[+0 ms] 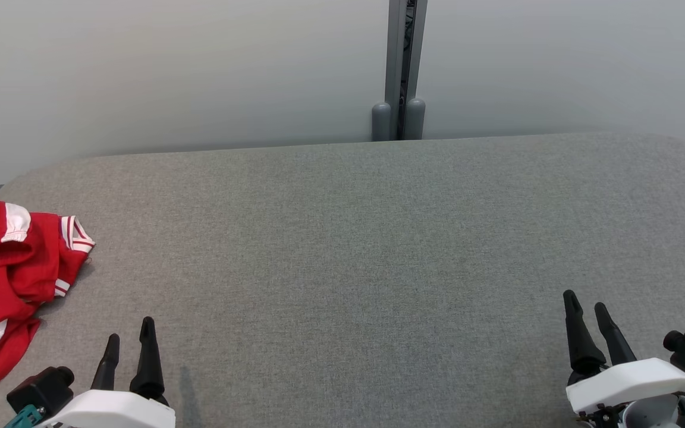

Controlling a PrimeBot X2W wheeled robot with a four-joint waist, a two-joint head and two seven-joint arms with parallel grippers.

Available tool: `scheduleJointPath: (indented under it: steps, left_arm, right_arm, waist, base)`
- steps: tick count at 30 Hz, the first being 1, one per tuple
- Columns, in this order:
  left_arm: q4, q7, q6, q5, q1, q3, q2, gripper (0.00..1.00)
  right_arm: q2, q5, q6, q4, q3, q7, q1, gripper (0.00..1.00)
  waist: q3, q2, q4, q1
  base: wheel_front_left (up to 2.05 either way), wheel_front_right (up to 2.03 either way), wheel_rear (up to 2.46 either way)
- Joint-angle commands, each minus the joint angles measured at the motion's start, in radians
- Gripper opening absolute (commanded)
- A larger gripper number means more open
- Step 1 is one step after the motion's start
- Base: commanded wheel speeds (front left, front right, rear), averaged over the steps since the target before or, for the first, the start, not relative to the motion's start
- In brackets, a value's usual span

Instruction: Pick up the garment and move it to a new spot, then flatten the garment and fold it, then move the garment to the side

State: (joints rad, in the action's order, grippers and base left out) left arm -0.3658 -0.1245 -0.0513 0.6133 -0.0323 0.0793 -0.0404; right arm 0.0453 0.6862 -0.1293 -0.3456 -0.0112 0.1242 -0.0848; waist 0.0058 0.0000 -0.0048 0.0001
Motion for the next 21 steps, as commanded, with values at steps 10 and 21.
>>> scheduleJointPath:
  steps: [10, 21]
  left_arm:
    - [-0.011, -0.034, 0.016, -0.14, -0.001, -0.004, -0.008, 1.0]
    - [-0.016, -0.059, 0.028, -0.241, 0.005, -0.01, -0.01, 1.0]
  right_arm:
    - [0.009, -0.143, -0.001, -0.015, -0.01, 0.035, -0.022, 1.0]
    - [0.007, -0.25, -0.002, -0.021, -0.007, 0.06, -0.023, 1.0]
  waist:
    - [0.002, 0.0, 0.0, -0.0001]
    - [0.001, 0.0, -0.001, -0.0001]
  base:
    - [0.0, 0.0, 0.0]
    - [0.0, 0.0, 0.0]
